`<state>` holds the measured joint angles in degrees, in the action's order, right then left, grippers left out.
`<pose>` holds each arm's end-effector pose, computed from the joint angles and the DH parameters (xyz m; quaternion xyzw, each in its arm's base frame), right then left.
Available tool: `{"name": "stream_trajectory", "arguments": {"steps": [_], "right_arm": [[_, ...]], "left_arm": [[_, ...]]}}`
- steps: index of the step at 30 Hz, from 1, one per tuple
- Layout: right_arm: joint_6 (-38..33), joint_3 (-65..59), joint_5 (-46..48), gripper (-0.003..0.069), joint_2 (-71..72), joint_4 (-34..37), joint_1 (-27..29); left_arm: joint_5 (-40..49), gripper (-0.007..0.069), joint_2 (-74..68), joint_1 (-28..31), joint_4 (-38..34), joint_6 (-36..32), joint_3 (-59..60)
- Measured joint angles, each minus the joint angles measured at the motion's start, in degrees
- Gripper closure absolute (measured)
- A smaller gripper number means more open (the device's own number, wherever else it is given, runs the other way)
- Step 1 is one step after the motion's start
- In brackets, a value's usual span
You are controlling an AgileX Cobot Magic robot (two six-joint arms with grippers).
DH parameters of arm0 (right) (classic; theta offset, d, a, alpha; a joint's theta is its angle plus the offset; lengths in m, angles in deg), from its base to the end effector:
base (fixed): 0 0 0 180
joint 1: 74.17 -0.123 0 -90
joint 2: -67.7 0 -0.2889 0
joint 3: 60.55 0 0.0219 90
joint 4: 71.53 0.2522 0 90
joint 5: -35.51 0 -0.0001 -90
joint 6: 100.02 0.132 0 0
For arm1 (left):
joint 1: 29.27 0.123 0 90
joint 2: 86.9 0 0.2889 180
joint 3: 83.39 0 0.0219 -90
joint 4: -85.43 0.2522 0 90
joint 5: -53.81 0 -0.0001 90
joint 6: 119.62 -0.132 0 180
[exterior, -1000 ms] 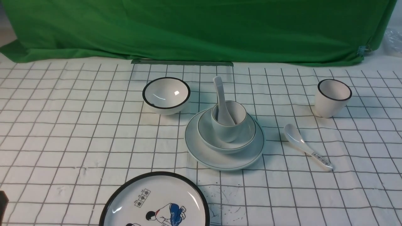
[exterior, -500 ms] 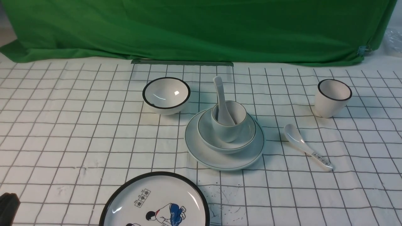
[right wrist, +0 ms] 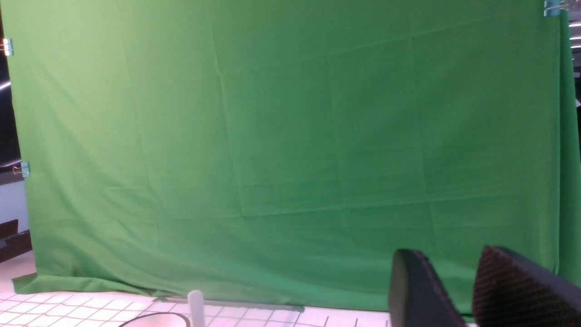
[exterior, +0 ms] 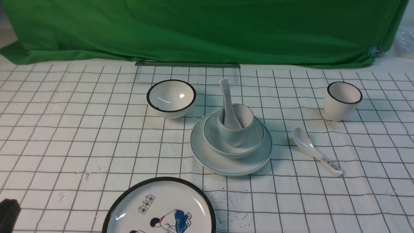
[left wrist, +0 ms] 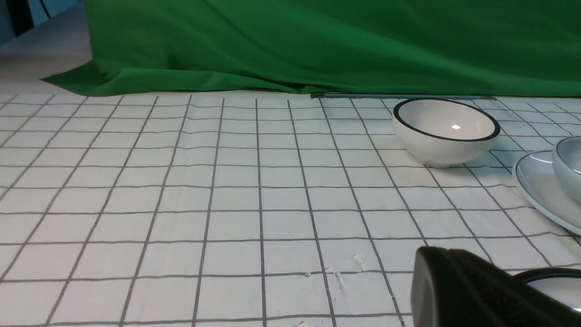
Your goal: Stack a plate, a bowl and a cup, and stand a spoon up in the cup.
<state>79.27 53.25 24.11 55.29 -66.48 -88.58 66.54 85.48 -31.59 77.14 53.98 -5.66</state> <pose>0.0805 0.0183 0.3073 -0.0419 0.5522 0.1302 0.8224 0.0936 -0.0080 0.1852 0.0146 0.7543 -0.0349 0.6555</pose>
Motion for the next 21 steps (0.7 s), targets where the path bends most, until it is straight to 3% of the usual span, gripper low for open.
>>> {"name": "stream_trajectory", "arguments": {"steps": [6, 13, 17, 21], "right_arm": [[-4.90, 0.00, 6.80, 0.0422, 1.43, 0.00, 2.41], [-10.87, -9.43, 15.73, 0.0422, 2.70, -0.27, 14.96], [-12.07, -11.56, 24.10, 0.0422, 4.53, -0.46, 17.98], [-12.48, -11.61, 25.38, 0.0422, 4.60, -0.53, 18.29]], "left_arm": [[0.05, 0.0622, 0.00, 0.00, 0.00, 0.00, 0.00], [0.05, 0.0620, 0.00, 0.00, 0.00, 0.00, 0.00], [-0.01, 0.0620, 0.00, 0.00, -0.04, 0.00, 0.00], [0.12, 0.0620, 0.00, 0.00, -0.04, 0.00, 0.00]]}}
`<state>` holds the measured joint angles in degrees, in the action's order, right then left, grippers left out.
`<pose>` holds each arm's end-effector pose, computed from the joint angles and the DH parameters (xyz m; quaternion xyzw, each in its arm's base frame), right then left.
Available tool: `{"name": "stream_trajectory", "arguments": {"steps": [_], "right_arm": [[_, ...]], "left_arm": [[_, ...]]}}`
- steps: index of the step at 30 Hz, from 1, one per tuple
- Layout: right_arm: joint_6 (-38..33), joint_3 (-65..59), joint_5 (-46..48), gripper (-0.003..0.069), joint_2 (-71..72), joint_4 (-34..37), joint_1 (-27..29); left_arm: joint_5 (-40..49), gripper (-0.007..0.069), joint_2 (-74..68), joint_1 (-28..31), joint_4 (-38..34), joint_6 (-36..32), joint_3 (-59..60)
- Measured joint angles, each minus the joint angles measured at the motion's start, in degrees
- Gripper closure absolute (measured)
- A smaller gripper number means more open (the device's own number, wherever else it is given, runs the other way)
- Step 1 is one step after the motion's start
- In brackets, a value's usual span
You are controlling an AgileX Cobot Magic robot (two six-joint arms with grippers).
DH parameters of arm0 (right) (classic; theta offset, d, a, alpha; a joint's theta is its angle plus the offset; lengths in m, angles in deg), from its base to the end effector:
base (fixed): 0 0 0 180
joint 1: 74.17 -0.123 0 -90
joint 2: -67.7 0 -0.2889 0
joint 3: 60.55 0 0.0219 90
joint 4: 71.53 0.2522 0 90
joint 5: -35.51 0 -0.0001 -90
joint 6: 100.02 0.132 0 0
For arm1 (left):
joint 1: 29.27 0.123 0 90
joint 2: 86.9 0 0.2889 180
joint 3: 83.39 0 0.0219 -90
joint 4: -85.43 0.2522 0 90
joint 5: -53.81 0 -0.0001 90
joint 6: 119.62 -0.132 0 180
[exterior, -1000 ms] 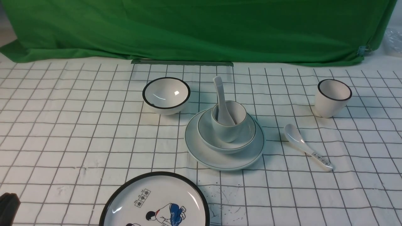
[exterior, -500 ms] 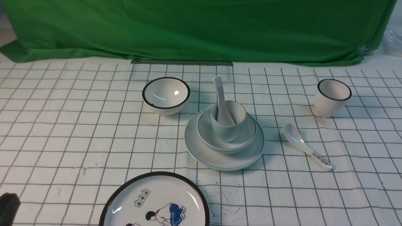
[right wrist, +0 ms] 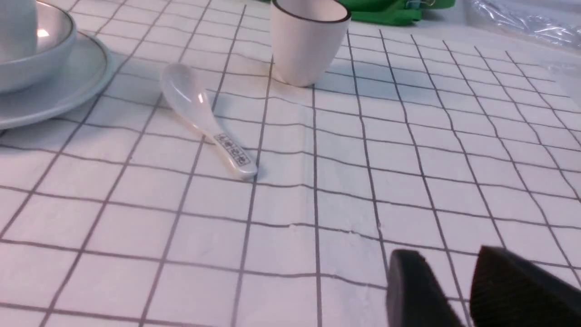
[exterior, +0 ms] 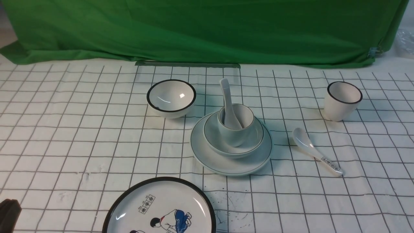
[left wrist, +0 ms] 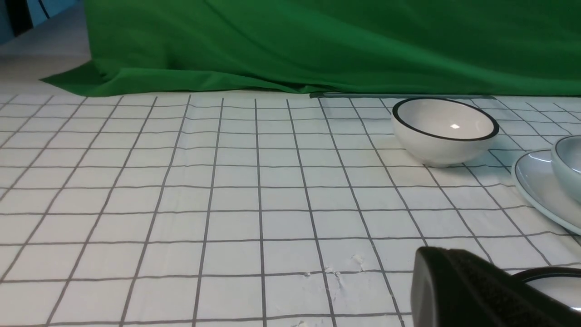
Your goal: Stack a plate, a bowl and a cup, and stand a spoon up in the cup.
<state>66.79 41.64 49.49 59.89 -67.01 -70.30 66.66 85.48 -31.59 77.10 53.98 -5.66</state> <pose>0.0937 -0.0038 0.1813 -0.0390 0.7626 -0.0640 0.6426 0.0936 -0.0081 0.1850 0.0145 0.7549 -0.0353 0.6547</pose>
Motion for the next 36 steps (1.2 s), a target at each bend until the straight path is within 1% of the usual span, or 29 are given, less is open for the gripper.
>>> {"name": "stream_trajectory", "arguments": {"steps": [4, 7, 36], "right_arm": [[2.66, 0.00, 0.21, 0.0422, 0.00, 0.00, -1.30], [3.28, 0.00, 0.21, 0.0422, 0.00, 0.00, -1.76], [3.49, 0.00, 0.21, 0.0422, 0.04, 0.00, -1.76]], "left_arm": [[0.00, 0.0620, 0.00, 0.00, 0.00, 0.00, 0.00], [0.00, 0.0620, 0.00, 0.00, 0.00, 0.00, 0.00], [0.00, 0.0620, 0.00, 0.00, 0.00, -0.08, 0.00]]}}
